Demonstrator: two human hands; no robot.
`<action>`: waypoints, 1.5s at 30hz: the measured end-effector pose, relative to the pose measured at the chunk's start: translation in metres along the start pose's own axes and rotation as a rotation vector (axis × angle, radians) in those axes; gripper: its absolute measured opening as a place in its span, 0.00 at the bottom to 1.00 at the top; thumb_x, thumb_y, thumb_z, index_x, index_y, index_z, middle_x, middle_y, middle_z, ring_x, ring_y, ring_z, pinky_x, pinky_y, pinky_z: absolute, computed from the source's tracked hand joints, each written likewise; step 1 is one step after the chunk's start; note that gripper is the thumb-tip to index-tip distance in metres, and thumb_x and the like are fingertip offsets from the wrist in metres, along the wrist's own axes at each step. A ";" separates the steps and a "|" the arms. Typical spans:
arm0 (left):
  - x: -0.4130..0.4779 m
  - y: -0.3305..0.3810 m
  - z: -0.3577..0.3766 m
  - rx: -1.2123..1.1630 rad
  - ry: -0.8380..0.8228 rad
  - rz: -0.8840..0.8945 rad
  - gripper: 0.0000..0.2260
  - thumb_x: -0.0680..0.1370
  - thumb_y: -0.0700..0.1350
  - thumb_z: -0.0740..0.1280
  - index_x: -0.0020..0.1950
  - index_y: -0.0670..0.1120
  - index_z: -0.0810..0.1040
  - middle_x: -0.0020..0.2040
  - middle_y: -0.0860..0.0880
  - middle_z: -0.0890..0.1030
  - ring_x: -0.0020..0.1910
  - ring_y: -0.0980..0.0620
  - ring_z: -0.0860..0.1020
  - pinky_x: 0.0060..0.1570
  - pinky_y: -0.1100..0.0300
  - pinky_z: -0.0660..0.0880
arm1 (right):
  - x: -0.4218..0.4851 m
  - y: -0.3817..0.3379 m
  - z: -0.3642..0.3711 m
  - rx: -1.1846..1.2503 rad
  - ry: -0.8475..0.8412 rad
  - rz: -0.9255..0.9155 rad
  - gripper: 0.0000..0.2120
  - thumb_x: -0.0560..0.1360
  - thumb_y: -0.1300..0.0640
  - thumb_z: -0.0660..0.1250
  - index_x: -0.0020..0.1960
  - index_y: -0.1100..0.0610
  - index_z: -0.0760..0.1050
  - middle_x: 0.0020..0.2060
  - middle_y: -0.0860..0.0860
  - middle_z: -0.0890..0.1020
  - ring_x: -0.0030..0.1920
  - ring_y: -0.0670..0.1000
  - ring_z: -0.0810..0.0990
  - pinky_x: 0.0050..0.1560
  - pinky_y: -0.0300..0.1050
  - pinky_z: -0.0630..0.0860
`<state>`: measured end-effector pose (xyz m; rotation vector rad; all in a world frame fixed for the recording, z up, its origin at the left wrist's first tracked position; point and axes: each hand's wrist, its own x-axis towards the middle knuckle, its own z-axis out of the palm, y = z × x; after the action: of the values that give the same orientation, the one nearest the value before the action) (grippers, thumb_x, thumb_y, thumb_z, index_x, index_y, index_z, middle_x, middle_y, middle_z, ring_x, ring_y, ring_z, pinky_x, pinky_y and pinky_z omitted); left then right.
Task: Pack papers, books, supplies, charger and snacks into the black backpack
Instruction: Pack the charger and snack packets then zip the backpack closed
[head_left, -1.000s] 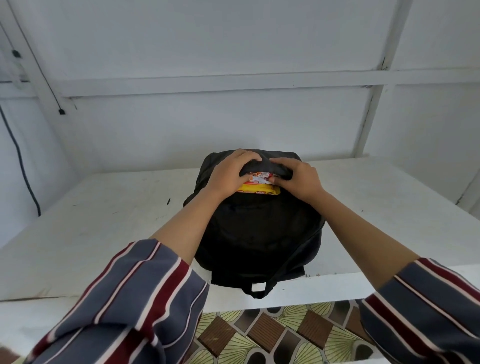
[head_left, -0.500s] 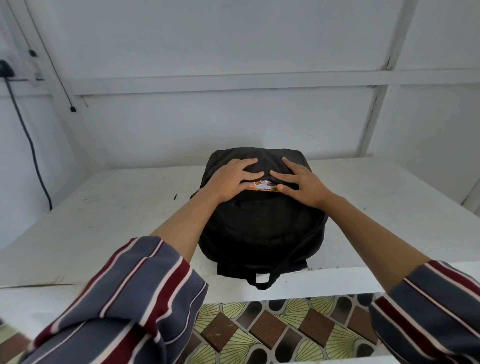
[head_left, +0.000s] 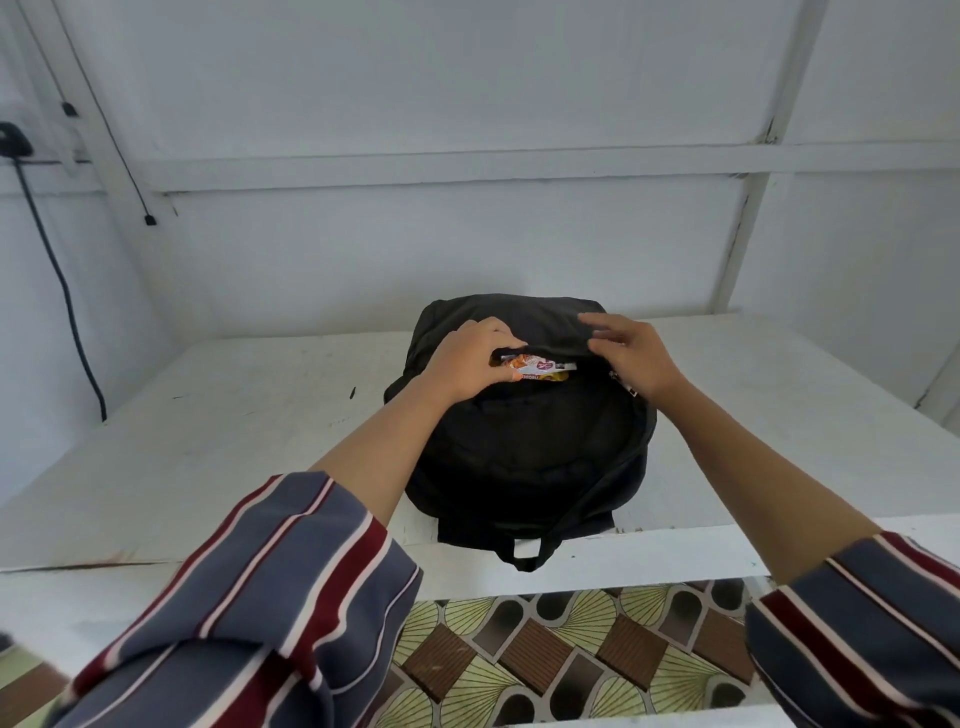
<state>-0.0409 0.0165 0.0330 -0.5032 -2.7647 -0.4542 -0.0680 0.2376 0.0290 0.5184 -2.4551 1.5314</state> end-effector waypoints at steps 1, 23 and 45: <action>0.000 0.000 0.000 -0.009 0.011 -0.004 0.18 0.75 0.49 0.68 0.65 0.48 0.75 0.64 0.49 0.74 0.61 0.49 0.71 0.61 0.50 0.69 | 0.000 0.001 -0.005 -0.022 0.032 0.049 0.18 0.75 0.67 0.63 0.63 0.56 0.76 0.51 0.54 0.79 0.49 0.43 0.79 0.48 0.32 0.71; 0.019 0.070 0.034 0.044 0.073 0.238 0.20 0.75 0.55 0.67 0.65 0.49 0.74 0.63 0.50 0.75 0.64 0.50 0.69 0.63 0.57 0.63 | -0.029 0.006 -0.033 -0.369 -0.090 0.076 0.06 0.70 0.59 0.73 0.44 0.62 0.83 0.32 0.49 0.79 0.32 0.43 0.74 0.32 0.28 0.67; 0.026 0.095 0.041 -0.001 0.114 -0.004 0.13 0.78 0.52 0.63 0.47 0.44 0.82 0.45 0.48 0.80 0.43 0.50 0.77 0.37 0.57 0.69 | -0.025 -0.002 -0.049 0.046 -0.243 0.262 0.10 0.74 0.65 0.62 0.50 0.57 0.80 0.39 0.49 0.80 0.42 0.47 0.75 0.44 0.35 0.69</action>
<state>-0.0375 0.1234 0.0288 -0.4579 -2.6572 -0.4697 -0.0447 0.2856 0.0432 0.4261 -2.7705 1.7160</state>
